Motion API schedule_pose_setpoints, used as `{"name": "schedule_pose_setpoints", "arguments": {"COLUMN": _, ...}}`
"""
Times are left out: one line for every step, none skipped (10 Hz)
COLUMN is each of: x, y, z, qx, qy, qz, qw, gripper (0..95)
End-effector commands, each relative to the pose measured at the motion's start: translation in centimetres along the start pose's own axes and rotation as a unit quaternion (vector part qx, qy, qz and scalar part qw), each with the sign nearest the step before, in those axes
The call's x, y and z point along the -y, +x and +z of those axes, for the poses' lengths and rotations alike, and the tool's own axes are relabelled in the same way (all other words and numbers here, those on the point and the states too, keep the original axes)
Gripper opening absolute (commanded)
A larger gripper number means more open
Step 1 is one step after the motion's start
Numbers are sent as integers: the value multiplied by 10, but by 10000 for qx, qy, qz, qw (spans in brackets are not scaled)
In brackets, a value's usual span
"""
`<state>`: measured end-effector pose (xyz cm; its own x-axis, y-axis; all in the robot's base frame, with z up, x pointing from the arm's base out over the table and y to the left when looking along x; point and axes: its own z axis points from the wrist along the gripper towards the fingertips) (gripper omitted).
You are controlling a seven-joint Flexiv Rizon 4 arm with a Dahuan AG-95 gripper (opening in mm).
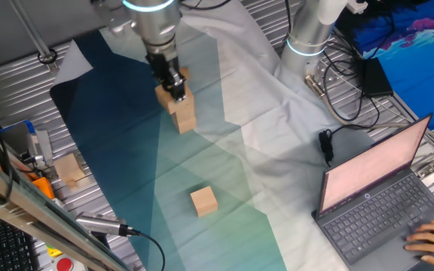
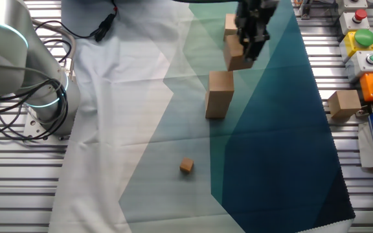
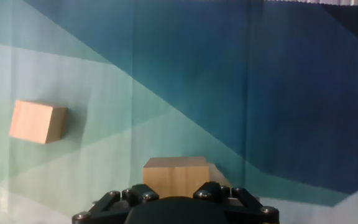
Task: Stack the blocks in a vertical line of five
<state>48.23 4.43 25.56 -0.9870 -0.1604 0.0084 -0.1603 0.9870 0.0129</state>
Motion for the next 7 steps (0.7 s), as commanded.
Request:
{"name": "schedule_pose_setpoints", "arguments": {"x": 2, "y": 7, "z": -1, "qx": 10, "qy": 10, "qz": 11, "qw": 10000, "gripper": 0}}
{"name": "schedule_pose_setpoints", "arguments": {"x": 3, "y": 12, "z": -2, "qx": 25, "qy": 14, "qz": 24, "qw": 10000, "gripper": 0}}
{"name": "schedule_pose_setpoints", "arguments": {"x": 4, "y": 12, "z": -1, "qx": 32, "qy": 11, "qz": 39, "qw": 10000, "gripper": 0}}
{"name": "schedule_pose_setpoints", "arguments": {"x": 6, "y": 15, "z": 1, "qx": 67, "qy": -53, "qz": 51, "qw": 10000, "gripper": 0}}
{"name": "schedule_pose_setpoints", "arguments": {"x": 12, "y": 20, "z": 3, "qx": 90, "qy": -127, "qz": 56, "qw": 9999, "gripper": 0}}
{"name": "schedule_pose_setpoints", "arguments": {"x": 18, "y": 25, "z": 6, "qx": 112, "qy": -147, "qz": 47, "qw": 9998, "gripper": 0}}
{"name": "schedule_pose_setpoints", "arguments": {"x": 22, "y": 29, "z": 8, "qx": 129, "qy": -152, "qz": 41, "qw": 9998, "gripper": 0}}
